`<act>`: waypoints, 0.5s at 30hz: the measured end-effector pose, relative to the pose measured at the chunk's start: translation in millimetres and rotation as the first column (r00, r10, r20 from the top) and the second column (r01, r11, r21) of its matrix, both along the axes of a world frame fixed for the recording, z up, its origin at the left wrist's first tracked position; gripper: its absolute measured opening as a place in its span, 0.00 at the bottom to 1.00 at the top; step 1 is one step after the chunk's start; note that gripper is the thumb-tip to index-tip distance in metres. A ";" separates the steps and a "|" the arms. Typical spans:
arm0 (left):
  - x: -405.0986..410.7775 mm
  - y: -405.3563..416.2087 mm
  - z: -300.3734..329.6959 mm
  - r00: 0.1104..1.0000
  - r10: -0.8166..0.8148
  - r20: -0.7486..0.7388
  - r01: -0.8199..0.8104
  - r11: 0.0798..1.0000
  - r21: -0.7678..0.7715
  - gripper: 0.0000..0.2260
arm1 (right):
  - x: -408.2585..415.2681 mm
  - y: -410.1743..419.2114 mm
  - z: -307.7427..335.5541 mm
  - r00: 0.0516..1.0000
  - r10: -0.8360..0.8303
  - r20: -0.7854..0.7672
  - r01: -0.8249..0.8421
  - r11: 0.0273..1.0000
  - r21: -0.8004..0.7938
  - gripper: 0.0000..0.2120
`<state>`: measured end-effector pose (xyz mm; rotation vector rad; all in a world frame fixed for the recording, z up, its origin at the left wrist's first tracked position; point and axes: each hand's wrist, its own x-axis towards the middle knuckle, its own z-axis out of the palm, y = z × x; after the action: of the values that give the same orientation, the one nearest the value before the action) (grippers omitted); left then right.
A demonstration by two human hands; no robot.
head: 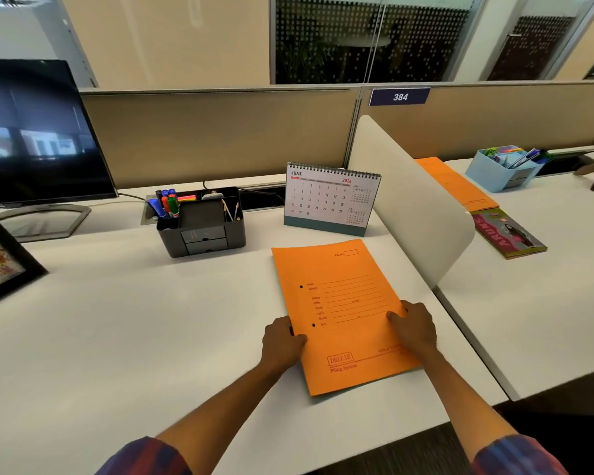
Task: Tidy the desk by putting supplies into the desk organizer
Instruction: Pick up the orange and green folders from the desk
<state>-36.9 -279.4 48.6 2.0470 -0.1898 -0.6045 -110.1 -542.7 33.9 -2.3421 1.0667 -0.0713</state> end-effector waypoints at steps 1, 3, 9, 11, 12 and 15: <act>-1.5 -3.5 1.2 1.000 -0.014 0.006 0.014 1.000 0.002 0.09 | -1.5 -2.7 -1.3 1.000 0.002 -0.022 -0.003 0.999 -0.035 0.16; -3.8 -10.2 1.7 0.999 -0.030 0.011 0.030 1.000 -0.002 0.16 | -4.2 -7.2 -1.9 0.997 0.008 -0.076 -0.017 0.994 -0.111 0.17; -9.3 -33.8 2.1 0.997 -0.079 -0.008 0.079 0.997 0.000 0.14 | -11.2 -23.9 -1.1 0.993 -0.027 -0.115 -0.001 0.972 -0.233 0.16; -10.8 -41.9 2.5 0.996 -0.091 -0.015 0.091 0.996 0.008 0.11 | -13.1 -30.4 0.1 0.995 -0.034 -0.099 0.009 0.969 -0.248 0.15; -11.7 -45.8 2.8 0.996 -0.091 -0.019 0.092 0.996 0.008 0.10 | -14.0 -33.1 1.1 0.995 -0.038 -0.090 0.013 0.964 -0.266 0.14; -13.7 -57.3 2.1 0.996 -0.085 -0.024 0.085 0.996 -0.002 0.13 | -17.0 -37.9 2.1 0.999 -0.035 -0.030 0.024 0.945 -0.328 0.12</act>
<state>-50.6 -336.7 50.7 2.0377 -0.2641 -0.6816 -127.0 -580.7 36.1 -2.6304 1.1830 -0.2362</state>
